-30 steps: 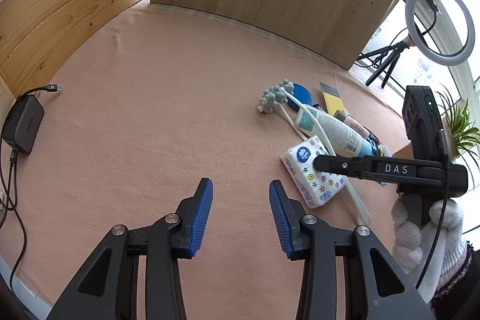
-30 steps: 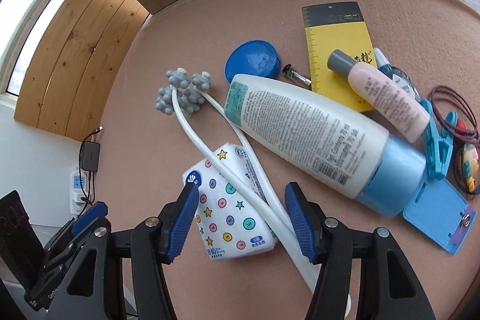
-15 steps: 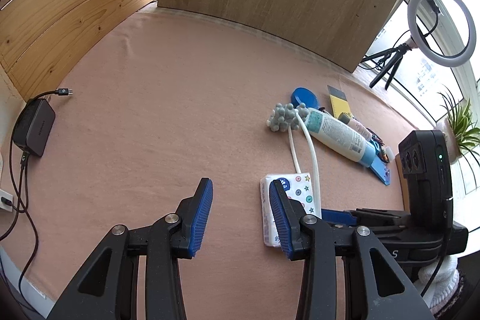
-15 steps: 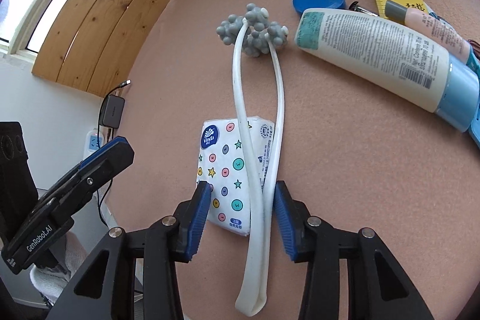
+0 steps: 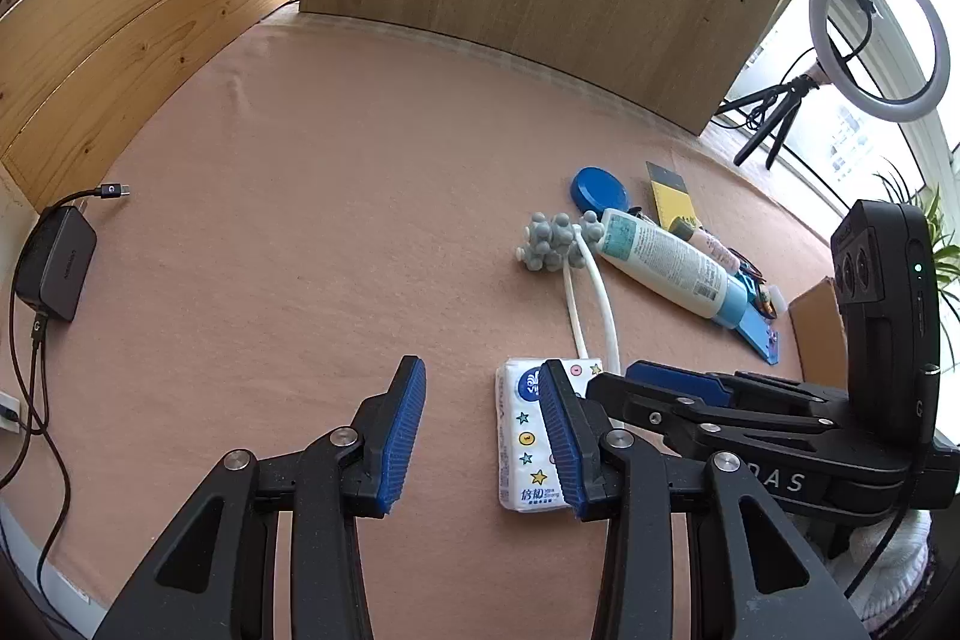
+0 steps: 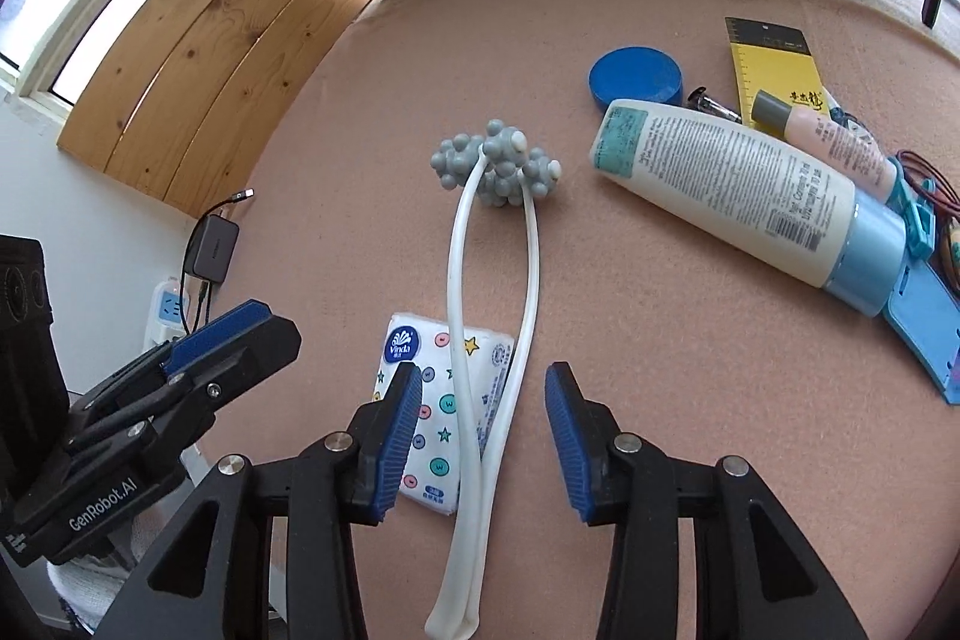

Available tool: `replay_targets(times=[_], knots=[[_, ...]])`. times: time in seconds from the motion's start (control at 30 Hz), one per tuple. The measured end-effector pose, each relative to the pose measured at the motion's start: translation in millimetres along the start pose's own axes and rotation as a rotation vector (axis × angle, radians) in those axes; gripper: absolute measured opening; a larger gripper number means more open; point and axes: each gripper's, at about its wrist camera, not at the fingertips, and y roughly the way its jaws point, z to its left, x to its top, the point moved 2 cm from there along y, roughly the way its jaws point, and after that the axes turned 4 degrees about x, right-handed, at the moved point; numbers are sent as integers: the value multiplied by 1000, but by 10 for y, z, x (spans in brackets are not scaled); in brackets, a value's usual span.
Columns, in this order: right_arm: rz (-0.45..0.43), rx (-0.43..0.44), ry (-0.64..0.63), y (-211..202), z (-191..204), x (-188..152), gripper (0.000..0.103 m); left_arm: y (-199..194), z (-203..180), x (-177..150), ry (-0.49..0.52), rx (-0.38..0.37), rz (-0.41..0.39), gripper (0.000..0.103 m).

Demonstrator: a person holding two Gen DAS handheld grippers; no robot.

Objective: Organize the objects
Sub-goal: 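Move the right gripper to the white massager handles and close on them, then lift the white massager with the right gripper and carry it toward the box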

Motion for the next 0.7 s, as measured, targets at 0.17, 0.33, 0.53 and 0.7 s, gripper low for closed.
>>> replay_targets(times=[0.17,0.33,0.53,0.7], knots=[[25,-39,-9,77,-22,42,23,14,-72,-14,12,-9,5,42],[12,-69,34,-35,-201,50,19,47,-214,-46,31,-31,12,42],[7,-48,100,-114,-452,-2,19,115,-539,-116,78,-97,35,42],[-10,-68,126,-214,-578,-19,19,202,-820,-199,121,-161,67,42]])
